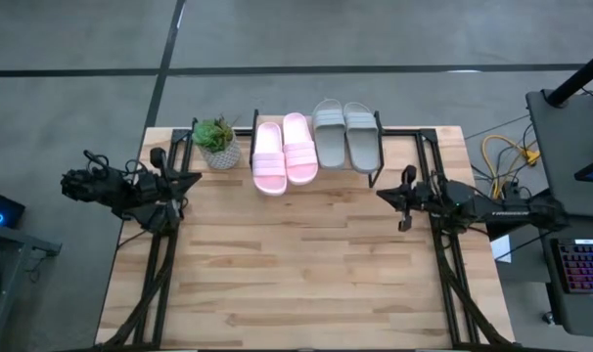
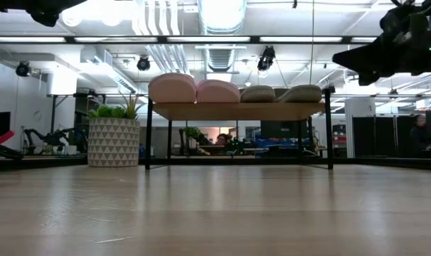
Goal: Pick and place slides into the shelf
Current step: Return to Home Position
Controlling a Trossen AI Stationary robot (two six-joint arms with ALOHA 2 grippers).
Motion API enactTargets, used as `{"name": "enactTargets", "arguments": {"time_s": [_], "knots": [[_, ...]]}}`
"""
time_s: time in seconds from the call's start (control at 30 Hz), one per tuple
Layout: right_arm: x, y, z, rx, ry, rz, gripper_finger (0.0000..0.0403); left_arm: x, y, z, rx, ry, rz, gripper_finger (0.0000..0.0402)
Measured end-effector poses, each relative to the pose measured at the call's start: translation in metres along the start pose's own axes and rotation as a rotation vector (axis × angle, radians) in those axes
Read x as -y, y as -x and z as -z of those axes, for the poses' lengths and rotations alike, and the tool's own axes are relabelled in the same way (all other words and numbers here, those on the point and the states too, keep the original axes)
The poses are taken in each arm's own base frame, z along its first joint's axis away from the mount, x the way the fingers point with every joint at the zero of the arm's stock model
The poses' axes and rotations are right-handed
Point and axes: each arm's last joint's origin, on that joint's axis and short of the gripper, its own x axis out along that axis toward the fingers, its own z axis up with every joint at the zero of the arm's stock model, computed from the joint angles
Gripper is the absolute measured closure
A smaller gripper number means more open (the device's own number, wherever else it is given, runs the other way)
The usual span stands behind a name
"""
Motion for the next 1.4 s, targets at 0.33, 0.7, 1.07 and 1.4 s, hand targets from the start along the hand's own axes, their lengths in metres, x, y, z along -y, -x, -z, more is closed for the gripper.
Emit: {"name": "enactTargets", "arguments": {"time_s": [0.33, 0.7, 1.07, 1.4], "knots": [[-0.01, 0.013, 0.001, 0.004, 0.037, -0.008, 0.0394, 0.005, -0.003, 0.007, -0.024, -0.013, 0.008, 0.0401], [-0.008, 0.017, 0.003, -0.022, 0.07, 0.095, 0.0394, 0.033, -0.015, 0.052, -0.009, 0.127, 0.15, 0.0402], [-0.008, 0.017, 0.003, -0.024, 0.076, 0.122, 0.0394, 0.031, -0.023, 0.065, 0.054, 0.055, 0.091, 0.0401], [-0.008, 0.017, 0.003, -0.025, 0.084, 0.123, 0.0394, 0.024, -0.037, 0.09, -0.025, 0.104, 0.088, 0.0401]]}}
